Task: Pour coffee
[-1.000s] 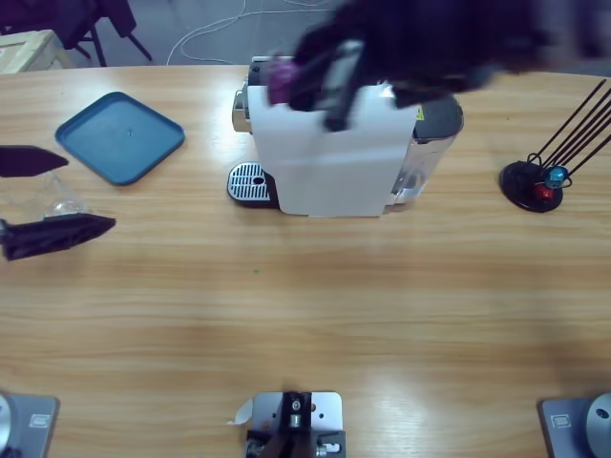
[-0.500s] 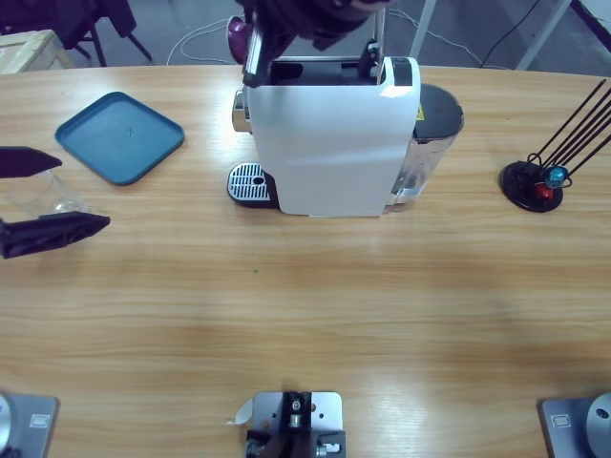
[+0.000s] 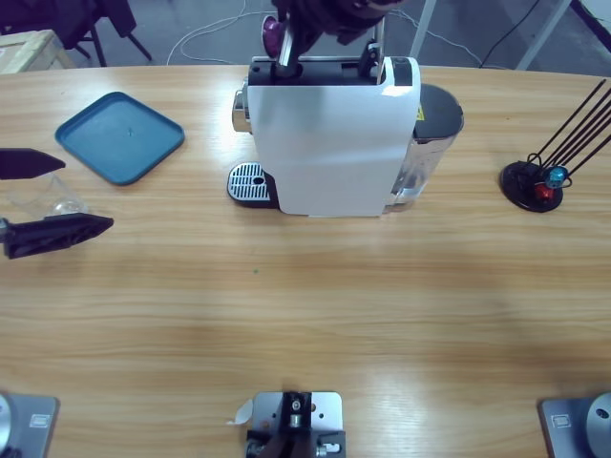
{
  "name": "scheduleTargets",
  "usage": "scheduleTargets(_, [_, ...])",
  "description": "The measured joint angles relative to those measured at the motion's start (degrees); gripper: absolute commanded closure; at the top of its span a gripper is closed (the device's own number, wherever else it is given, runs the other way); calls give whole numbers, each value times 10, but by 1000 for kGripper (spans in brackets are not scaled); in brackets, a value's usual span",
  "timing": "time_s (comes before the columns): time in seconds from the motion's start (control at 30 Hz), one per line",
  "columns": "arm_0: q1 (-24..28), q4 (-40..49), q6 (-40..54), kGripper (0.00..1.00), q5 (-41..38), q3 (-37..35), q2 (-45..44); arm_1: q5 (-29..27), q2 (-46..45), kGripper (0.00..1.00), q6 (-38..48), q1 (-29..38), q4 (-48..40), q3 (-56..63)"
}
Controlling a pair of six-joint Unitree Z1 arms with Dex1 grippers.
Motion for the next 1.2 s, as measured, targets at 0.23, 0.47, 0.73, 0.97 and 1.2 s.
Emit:
scheduleTargets(0.23, [0, 0, 0, 0, 0, 0, 2, 7, 11, 1000, 0, 0, -5, 2])
scheduleTargets(0.47, [0, 0, 0, 0, 0, 4, 3, 13, 11, 1000, 0, -3, -11, 26])
scheduleTargets(0.73, [0, 0, 0, 0, 0, 6, 3, 20, 10, 208, 11, -6, -27, 36])
scheduleTargets(0.97, [0, 0, 0, 0, 0, 7, 3, -29, 10, 54, 17, -5, -41, 43])
scheduleTargets(1.2, [0, 0, 0, 0, 0, 7, 3, -38, -10, 451, 17, 7, -58, 44])
